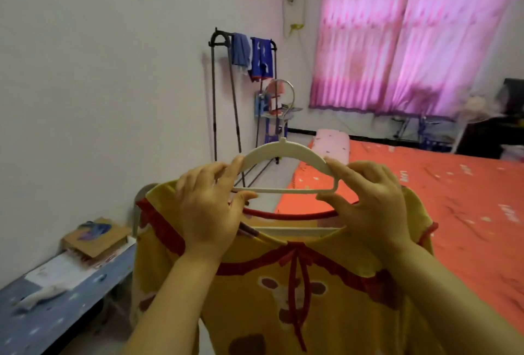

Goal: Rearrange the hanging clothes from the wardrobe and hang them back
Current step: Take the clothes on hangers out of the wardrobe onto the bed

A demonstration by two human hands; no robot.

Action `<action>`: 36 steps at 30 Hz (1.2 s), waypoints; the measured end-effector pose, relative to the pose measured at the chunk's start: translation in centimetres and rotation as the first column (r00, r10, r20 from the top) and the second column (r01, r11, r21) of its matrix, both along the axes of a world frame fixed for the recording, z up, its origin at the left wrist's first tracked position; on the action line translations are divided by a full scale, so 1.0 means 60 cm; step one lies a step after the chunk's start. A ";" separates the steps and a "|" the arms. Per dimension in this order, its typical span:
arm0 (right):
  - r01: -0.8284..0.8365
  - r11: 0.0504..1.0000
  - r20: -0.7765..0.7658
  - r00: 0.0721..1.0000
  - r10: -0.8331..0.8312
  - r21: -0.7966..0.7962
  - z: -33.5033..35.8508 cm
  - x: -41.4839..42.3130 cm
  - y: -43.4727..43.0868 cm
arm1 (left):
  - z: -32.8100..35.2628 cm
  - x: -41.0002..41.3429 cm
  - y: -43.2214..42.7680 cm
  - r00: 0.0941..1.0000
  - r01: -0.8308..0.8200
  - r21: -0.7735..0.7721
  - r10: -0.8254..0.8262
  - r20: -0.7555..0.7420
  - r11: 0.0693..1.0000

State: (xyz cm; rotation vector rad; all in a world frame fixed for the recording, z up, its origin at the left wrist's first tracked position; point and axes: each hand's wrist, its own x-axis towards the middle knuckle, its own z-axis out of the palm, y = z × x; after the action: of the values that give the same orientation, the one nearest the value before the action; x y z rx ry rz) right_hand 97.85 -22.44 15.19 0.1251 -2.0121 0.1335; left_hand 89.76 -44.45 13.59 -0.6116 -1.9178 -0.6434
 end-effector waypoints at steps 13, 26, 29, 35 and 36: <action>0.271 0.962 0.052 0.962 -0.269 -0.043 -0.043 -0.143 0.198 | -0.028 -0.243 0.244 0.946 0.317 -0.041 -0.313 0.080 0.947; 0.247 0.957 0.140 0.964 -0.227 -0.154 -0.128 -0.424 0.420 | -0.096 -0.516 0.467 0.952 0.275 -0.107 -0.255 0.171 0.955; 0.262 0.950 0.163 0.958 -0.235 -0.169 -0.148 -0.483 0.448 | -0.119 -0.577 0.499 0.947 0.281 -0.111 -0.256 0.195 0.953; 0.344 0.927 0.203 0.928 -0.311 -0.152 -0.184 -0.581 0.492 | -0.162 -0.692 0.558 0.918 0.345 -0.105 -0.312 0.245 0.933; 0.350 0.925 0.210 0.925 -0.317 -0.149 -0.189 -0.595 0.499 | -0.169 -0.708 0.568 0.912 0.354 -0.113 -0.315 0.262 0.928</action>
State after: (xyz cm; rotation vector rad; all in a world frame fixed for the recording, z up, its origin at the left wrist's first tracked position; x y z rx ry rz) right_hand 62.15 7.51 3.83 -0.3620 -2.1598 0.1146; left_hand 47.25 -10.39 3.45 -1.0214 -2.1232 -0.8165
